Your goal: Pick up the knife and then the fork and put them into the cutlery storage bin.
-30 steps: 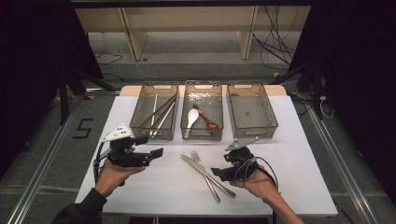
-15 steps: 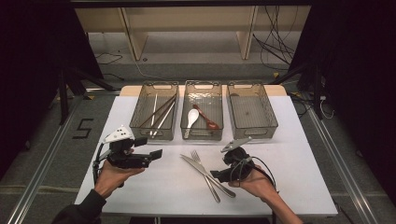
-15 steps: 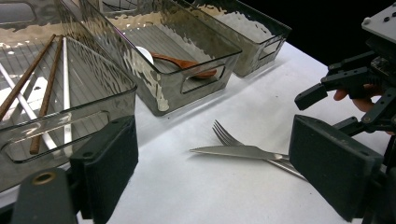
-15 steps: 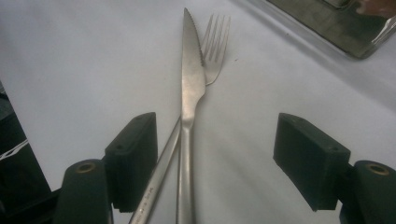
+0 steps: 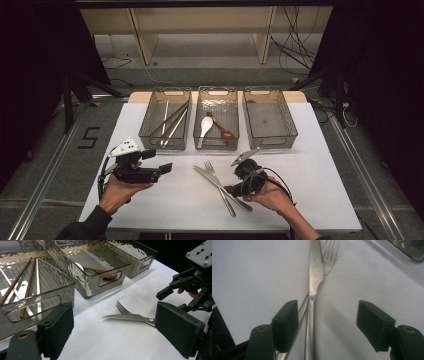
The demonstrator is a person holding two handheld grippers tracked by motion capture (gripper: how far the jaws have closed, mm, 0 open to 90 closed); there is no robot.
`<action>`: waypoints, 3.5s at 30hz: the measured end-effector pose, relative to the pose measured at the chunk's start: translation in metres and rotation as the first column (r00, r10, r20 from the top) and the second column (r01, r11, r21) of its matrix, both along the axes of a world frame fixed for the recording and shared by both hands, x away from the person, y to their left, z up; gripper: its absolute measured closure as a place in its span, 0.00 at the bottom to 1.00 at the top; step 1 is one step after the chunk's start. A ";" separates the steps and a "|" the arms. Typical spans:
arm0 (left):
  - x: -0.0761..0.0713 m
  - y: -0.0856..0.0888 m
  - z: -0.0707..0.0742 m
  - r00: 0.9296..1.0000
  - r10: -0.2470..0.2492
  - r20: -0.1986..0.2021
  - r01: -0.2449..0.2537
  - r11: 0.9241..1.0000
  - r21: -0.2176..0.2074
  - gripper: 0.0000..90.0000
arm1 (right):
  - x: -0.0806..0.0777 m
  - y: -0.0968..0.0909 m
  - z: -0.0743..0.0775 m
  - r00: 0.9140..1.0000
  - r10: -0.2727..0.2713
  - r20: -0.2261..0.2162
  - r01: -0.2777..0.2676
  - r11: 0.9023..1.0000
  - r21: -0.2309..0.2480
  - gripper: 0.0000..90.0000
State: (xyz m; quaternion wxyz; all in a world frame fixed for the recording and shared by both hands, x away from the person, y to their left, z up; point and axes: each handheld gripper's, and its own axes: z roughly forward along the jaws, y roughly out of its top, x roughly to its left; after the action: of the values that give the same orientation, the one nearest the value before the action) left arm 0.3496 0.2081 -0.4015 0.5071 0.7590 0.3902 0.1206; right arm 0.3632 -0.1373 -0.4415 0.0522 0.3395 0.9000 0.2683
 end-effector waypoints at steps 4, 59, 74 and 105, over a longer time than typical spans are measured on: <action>-0.001 0.000 0.000 1.000 0.006 0.003 -0.006 1.000 -0.003 0.17 | 0.000 0.003 -0.002 1.000 0.014 -0.009 -0.014 1.000 -0.018 0.42; -0.005 -0.002 -0.006 1.000 -0.008 -0.005 0.009 1.000 0.022 0.17 | 0.000 0.029 -0.021 0.992 0.107 -0.071 -0.120 0.972 -0.201 0.89; -0.005 0.000 -0.005 1.000 -0.007 -0.001 0.007 1.000 0.023 0.17 | 0.003 0.030 -0.020 0.989 0.128 -0.077 -0.142 0.964 -0.223 0.89; -0.004 0.003 -0.005 1.000 0.011 0.006 -0.011 1.000 0.010 0.17 | 0.007 0.018 -0.006 0.995 0.096 -0.030 -0.099 0.984 -0.148 0.90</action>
State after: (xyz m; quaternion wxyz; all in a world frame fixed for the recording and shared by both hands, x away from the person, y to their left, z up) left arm 0.3454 0.2109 -0.4062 0.5040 0.7589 0.3922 0.1276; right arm 0.3706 -0.1190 -0.4479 0.0539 0.2932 0.9337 0.1983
